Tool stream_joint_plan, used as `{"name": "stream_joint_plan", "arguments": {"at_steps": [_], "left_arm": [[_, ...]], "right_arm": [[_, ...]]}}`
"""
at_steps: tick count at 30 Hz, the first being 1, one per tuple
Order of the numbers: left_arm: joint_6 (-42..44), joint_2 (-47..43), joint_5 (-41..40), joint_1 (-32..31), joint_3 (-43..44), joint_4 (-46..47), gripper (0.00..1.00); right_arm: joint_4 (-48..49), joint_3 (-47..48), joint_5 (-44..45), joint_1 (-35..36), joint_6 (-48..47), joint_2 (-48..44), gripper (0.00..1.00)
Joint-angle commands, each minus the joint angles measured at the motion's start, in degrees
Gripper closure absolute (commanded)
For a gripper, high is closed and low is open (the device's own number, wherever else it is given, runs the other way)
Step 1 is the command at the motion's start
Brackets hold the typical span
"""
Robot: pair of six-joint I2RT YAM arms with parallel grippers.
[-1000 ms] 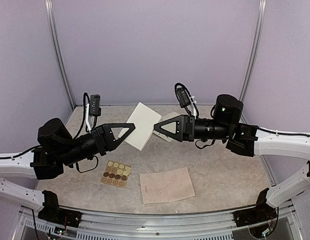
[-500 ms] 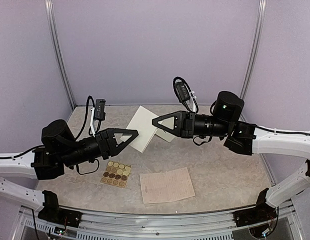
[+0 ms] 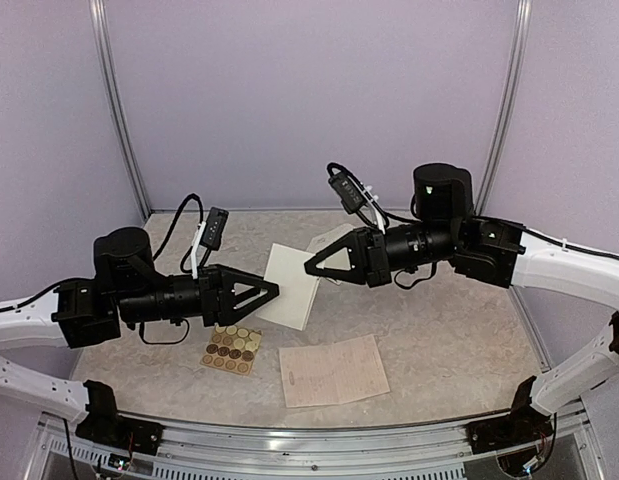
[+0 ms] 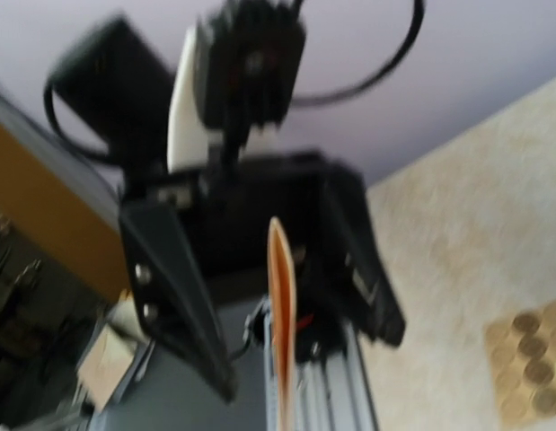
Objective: Place the letter into the envelope and seal it
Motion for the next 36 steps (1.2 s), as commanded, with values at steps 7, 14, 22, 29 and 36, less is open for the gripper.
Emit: {"name": "stream_joint_plan", "arguments": {"at_steps": [7,14,22,29,36], "left_arm": [[3.52,4.18,8.33,1.22,3.69,-0.99,0.68],[3.52,4.06,6.69,3.71,3.17,-2.17,1.0],[7.14,2.15,10.08,19.37,4.53,-10.7,1.0],[13.46,4.28,16.18,43.21,4.58,-11.55,1.0],[18.68,6.86,11.86,55.64,3.69,-9.85,1.0]], "right_arm": [[-7.29,3.36,-6.16,0.39,-4.15,3.73,1.0],[-9.91,4.87,4.19,-0.25,-4.81,3.76,0.72],[-17.25,6.17,24.3,-6.13,-2.45,5.87,0.38],[-21.5,11.52,35.9,-10.05,-5.39,16.28,0.33],[-17.08,18.17,31.96,-15.76,-7.65,29.02,0.33]]}}
